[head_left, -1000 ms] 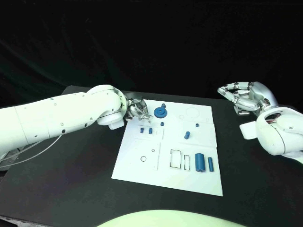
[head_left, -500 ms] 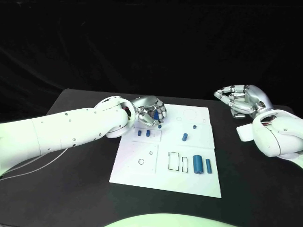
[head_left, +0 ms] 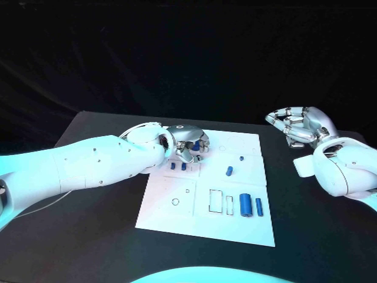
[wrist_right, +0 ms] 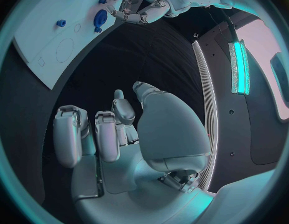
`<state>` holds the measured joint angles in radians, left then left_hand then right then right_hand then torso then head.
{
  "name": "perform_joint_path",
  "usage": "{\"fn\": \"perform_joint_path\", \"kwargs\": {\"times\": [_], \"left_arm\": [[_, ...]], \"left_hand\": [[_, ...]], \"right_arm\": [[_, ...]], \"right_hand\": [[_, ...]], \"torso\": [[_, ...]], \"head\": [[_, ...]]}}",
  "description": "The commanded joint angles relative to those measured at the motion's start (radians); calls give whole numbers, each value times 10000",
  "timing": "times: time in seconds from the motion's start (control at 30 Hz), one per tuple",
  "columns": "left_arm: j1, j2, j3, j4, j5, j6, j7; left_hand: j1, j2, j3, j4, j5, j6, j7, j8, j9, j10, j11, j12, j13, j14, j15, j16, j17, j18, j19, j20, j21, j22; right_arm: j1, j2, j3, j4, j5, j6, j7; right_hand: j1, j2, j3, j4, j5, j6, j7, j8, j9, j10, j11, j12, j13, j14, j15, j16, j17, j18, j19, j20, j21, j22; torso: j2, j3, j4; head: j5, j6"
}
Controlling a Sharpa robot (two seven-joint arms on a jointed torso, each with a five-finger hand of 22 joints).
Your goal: Assemble the parts on the task board
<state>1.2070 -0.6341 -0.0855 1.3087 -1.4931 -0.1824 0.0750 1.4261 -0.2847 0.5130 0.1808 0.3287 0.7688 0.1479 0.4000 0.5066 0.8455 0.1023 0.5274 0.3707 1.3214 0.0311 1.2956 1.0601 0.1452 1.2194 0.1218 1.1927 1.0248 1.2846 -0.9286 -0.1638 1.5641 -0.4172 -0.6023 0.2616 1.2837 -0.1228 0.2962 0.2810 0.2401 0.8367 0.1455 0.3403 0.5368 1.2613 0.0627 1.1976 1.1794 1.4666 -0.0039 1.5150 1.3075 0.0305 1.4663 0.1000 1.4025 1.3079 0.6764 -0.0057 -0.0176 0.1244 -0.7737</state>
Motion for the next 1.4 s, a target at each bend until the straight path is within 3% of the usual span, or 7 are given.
{"fn": "perform_joint_path", "kwargs": {"times": [0.03,0.4,0.7,1.4], "left_arm": [[-3,96,2,-97,-959,417,-479],[-2,281,10,-347,-1239,473,-883],[-3,525,16,-585,-1192,876,-955],[-21,766,12,-845,-1173,1268,-1024]], "left_hand": [[-33,-19,-106,-1,-55,88,-33,-70,-90,-144,25,-140,-130,91,2,97,12,-215,94,-6,123,124],[84,64,-94,-15,-22,280,-83,-98,-265,-75,1,-265,-389,440,-28,451,296,-366,598,-23,698,865],[136,133,25,6,-25,606,-144,-109,-444,269,-57,-329,-651,787,-94,735,542,-506,1064,-82,1206,1525],[189,182,130,-41,-43,859,-164,-175,-608,718,-169,-362,-859,969,-195,846,565,-608,1390,-180,1555,1996]], "right_arm": [[-8,11,2,23,-60,34,47],[-8,24,2,27,-59,24,43],[-8,56,2,19,-59,36,46],[-8,96,2,18,-58,46,63]], "right_hand": [[82,-20,2,-40,68,-63,15,17,-15,-55,4,-35,-8,659,-53,-65,1137,125,88,-32,-35,1632],[82,-20,2,-40,68,-63,15,17,-15,-55,4,-35,-8,659,-53,-65,1137,125,88,-32,-35,1632],[80,-17,2,-35,70,-66,16,18,-16,-41,5,-28,0,664,-52,-59,1153,121,97,-32,-22,1640],[76,-5,6,-25,74,-59,16,24,-16,-31,5,-31,-4,667,-51,-57,1162,120,101,-32,-21,1641]], "torso": [[-13,-2,14],[-5,-6,10],[-5,-4,16],[-20,-3,31]], "head": [[-32,5],[-47,35],[-29,10],[-24,-50]]}}
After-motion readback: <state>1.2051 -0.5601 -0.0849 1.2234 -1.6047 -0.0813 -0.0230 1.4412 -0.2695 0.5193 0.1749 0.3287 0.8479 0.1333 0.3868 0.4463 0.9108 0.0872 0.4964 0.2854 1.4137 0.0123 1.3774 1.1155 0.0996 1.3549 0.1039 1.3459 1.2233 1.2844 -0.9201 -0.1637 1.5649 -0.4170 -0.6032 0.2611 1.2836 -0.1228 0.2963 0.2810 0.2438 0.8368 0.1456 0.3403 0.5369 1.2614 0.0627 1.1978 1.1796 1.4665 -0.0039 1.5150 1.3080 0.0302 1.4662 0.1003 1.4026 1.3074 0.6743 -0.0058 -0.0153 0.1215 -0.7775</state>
